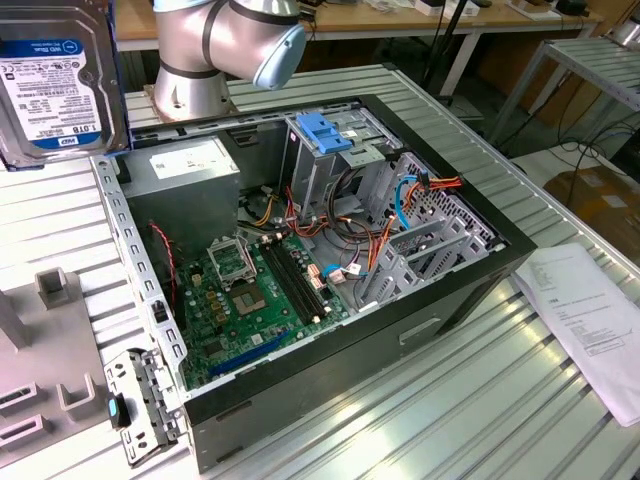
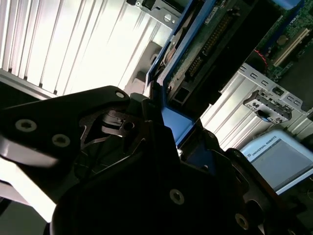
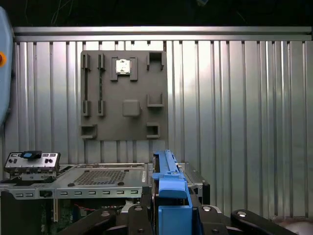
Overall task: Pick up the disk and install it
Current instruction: 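Pick up the disk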
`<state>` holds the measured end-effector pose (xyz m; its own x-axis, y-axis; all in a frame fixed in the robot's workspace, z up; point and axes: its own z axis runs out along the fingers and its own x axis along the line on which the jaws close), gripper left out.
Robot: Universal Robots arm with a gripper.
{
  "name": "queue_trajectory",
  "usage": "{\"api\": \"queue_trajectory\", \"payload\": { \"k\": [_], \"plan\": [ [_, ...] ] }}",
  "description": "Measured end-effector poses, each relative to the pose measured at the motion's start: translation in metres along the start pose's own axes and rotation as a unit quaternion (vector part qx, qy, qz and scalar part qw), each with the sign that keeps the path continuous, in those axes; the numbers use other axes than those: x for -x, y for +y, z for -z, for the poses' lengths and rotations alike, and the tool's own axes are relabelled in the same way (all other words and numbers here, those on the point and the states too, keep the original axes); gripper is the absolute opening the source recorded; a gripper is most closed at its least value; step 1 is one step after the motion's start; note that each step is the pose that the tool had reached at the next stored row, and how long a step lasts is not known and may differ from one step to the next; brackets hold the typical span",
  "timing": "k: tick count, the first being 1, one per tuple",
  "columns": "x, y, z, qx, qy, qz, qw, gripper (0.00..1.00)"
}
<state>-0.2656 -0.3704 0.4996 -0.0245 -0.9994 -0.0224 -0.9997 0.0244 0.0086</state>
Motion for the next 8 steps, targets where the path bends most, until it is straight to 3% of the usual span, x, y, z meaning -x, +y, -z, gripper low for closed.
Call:
{"api": "queue_trajectory", "payload": {
  "k": [1, 8],
  "plan": [
    [0.0004, -0.0144, 0.0002, 0.0001, 0.0000, 0.000, 1.00000, 0.37],
    [0.0008, -0.0313, 0.0003, 0.0000, 0.0000, 0.000, 1.00000, 0.37]
  ]
}}
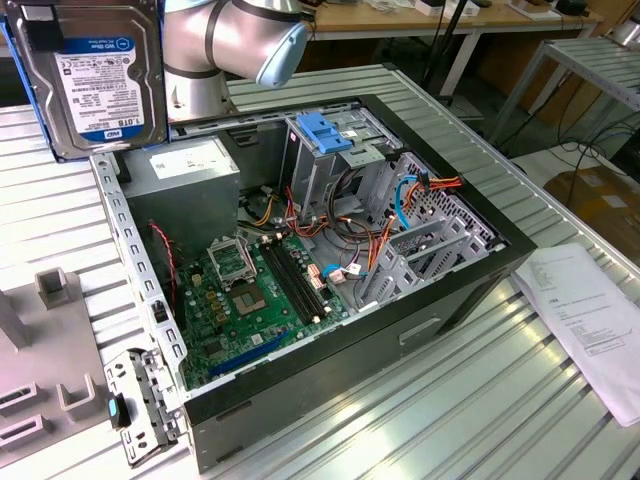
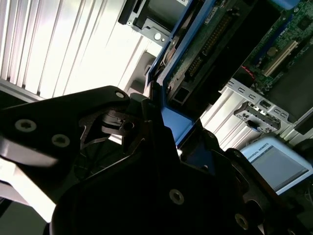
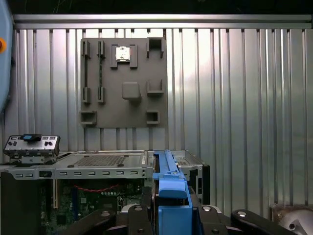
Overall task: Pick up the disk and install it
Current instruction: 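Pick up the disk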
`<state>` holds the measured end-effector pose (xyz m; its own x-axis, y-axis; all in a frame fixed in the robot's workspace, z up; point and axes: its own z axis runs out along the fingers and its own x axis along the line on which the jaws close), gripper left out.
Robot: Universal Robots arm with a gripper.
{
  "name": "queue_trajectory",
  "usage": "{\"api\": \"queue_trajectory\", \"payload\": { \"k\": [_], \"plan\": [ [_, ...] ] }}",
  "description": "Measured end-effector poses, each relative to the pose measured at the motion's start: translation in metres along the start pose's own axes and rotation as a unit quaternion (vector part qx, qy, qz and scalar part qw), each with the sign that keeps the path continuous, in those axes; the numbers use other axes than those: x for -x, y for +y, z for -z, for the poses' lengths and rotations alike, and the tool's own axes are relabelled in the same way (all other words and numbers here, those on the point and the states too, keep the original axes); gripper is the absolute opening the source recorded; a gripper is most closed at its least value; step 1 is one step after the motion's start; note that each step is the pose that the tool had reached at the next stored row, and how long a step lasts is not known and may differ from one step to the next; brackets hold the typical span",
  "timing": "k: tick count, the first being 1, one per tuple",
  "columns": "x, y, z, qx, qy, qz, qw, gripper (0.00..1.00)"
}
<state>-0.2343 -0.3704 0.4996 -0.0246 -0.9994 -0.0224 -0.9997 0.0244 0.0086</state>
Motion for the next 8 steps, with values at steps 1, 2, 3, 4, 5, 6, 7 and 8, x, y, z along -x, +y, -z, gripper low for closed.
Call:
{"api": "queue_trajectory", "payload": {
  "k": [1, 2, 3, 4, 5, 6, 7, 8],
  "plan": [
    [0.0000, -0.0017, 0.0000, 0.0000, 0.0000, 0.000, 1.00000, 0.37],
    [0.0001, -0.0034, 0.0000, 0.0000, 0.0000, 0.000, 1.00000, 0.37],
    [0.0001, -0.0049, 0.0001, 0.0000, 0.0000, 0.000, 1.00000, 0.37],
    [0.0002, -0.0066, 0.0000, 0.0000, 0.0000, 0.000, 1.00000, 0.37],
    [0.0002, -0.0083, 0.0001, 0.0000, 0.0000, 0.000, 1.00000, 0.37],
    [0.0002, -0.0099, 0.0001, 0.0000, 0.0000, 0.000, 1.00000, 0.37],
    [0.0003, -0.0117, 0.0001, 0.0000, 0.0000, 0.000, 1.00000, 0.37],
    [0.0003, -0.0135, 0.0001, 0.0000, 0.0000, 0.000, 1.00000, 0.37]
  ]
}}
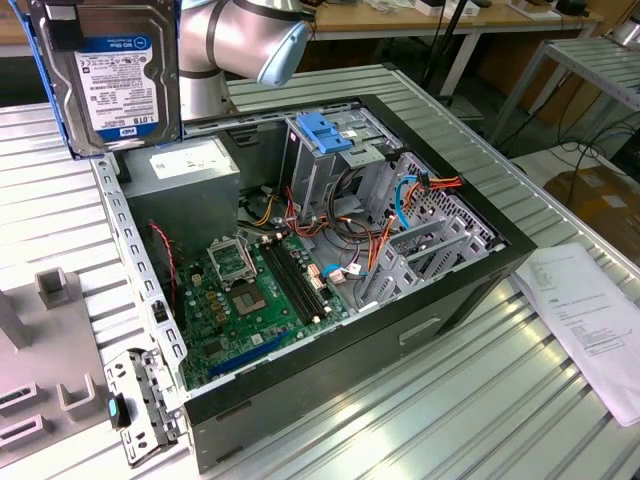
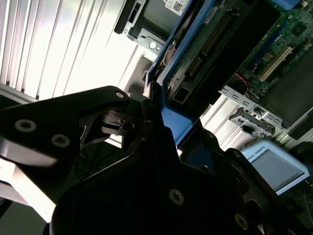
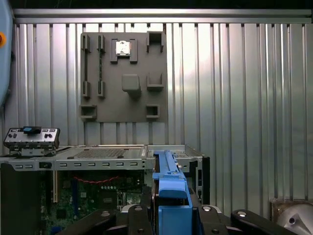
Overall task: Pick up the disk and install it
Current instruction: 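Pick up the disk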
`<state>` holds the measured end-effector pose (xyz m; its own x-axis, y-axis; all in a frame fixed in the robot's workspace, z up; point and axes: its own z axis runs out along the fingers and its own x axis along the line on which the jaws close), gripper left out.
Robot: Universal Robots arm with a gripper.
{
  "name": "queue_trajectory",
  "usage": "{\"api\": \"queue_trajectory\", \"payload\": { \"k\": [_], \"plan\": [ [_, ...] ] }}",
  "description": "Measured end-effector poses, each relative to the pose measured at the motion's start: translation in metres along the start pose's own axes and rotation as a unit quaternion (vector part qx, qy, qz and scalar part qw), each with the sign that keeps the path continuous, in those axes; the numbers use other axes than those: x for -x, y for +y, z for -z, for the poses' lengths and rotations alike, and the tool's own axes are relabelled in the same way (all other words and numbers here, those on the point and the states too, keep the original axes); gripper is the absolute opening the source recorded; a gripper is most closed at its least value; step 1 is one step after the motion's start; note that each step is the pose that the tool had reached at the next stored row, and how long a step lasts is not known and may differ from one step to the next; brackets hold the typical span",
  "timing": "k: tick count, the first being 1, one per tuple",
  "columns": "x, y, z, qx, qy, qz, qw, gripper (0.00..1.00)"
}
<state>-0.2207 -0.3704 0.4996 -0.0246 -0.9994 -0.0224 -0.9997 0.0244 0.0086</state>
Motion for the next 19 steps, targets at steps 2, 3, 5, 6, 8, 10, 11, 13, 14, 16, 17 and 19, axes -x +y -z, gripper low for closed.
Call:
{"api": "queue_trajectory", "payload": {
  "k": [2, 3, 5, 6, 8, 10, 11, 13, 14, 16, 17, 19],
  "plan": [
    [0.0001, -0.0046, 0.0000, 0.0000, 0.0000, 0.000, 1.00000, 0.37],
    [0.0002, -0.0065, 0.0001, 0.0000, 0.0000, 0.000, 1.00000, 0.37],
    [0.0003, -0.0109, 0.0001, 0.0000, 0.0000, 0.000, 1.00000, 0.37],
    [0.0003, -0.0130, 0.0001, 0.0000, 0.0000, 0.000, 1.00000, 0.37],
    [0.0005, -0.0174, 0.0002, 0.0000, 0.0000, 0.000, 1.00000, 0.37],
    [0.0005, -0.0213, 0.0002, 0.0000, 0.0000, 0.000, 1.00000, 0.37],
    [0.0006, -0.0250, 0.0002, 0.0000, 0.0000, 0.000, 1.00000, 0.37],
    [0.0009, -0.0351, 0.0003, 0.0000, -0.0001, 0.000, 1.00000, 0.37],
    [0.0009, -0.0379, 0.0003, 0.0000, 0.0000, 0.000, 1.00000, 0.37],
    [0.0010, -0.0414, 0.0003, 0.0000, 0.0000, 0.000, 1.00000, 0.37],
    [0.0011, -0.0433, 0.0003, 0.0000, 0.0000, 0.000, 1.00000, 0.37],
    [0.0011, -0.0461, 0.0004, 0.0000, 0.0000, 0.000, 1.00000, 0.37]
  ]
}}
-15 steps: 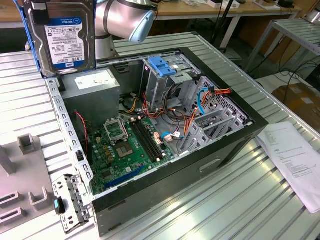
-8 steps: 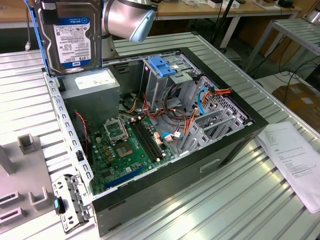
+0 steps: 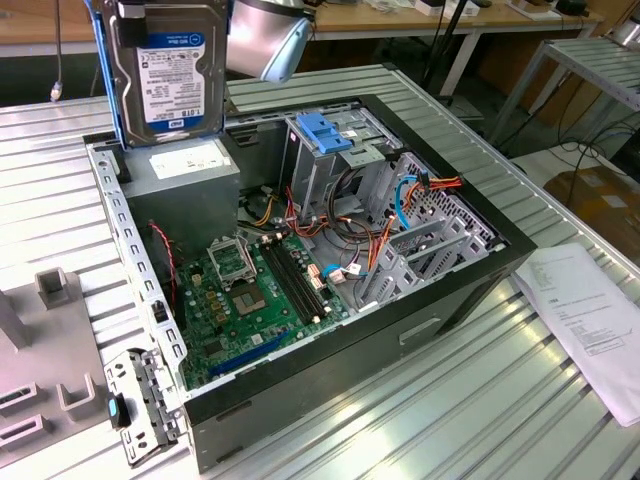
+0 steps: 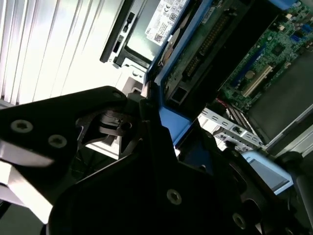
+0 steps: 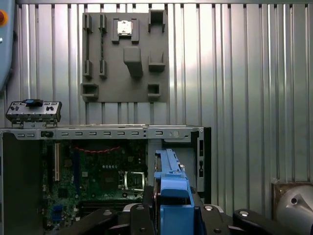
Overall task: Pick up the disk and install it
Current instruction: 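Pick up the disk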
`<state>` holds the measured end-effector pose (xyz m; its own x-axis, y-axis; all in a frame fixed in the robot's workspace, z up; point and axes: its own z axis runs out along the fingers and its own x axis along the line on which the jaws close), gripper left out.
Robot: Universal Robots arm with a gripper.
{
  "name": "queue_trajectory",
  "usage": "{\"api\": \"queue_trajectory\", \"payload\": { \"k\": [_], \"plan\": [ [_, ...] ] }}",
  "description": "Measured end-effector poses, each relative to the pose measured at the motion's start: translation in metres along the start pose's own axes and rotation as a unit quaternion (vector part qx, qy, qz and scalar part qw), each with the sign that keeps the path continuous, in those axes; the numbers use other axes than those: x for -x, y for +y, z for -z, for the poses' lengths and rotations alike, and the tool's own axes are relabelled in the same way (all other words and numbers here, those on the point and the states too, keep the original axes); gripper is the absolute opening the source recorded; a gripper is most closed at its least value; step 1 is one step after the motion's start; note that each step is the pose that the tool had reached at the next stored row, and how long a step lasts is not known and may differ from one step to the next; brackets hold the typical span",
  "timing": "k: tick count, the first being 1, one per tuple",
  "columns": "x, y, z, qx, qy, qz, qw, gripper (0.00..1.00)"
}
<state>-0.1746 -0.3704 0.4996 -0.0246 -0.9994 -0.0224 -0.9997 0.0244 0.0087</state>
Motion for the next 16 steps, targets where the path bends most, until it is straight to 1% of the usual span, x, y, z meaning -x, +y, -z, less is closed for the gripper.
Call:
{"api": "queue_trajectory", "payload": {
  "k": [4, 11, 14, 16],
  "plan": [
    [0.0002, -0.0088, 0.0001, 0.0000, 0.0000, 0.000, 1.00000, 0.37],
    [0.0004, -0.0152, -0.0001, 0.0000, 0.0000, 0.000, 1.00000, 0.37],
    [0.0005, -0.0195, 0.0000, 0.0001, 0.0000, 0.000, 1.00000, 0.37],
    [0.0005, -0.0210, -0.0001, 0.0000, 0.0000, 0.000, 1.00000, 0.37]
  ]
}}
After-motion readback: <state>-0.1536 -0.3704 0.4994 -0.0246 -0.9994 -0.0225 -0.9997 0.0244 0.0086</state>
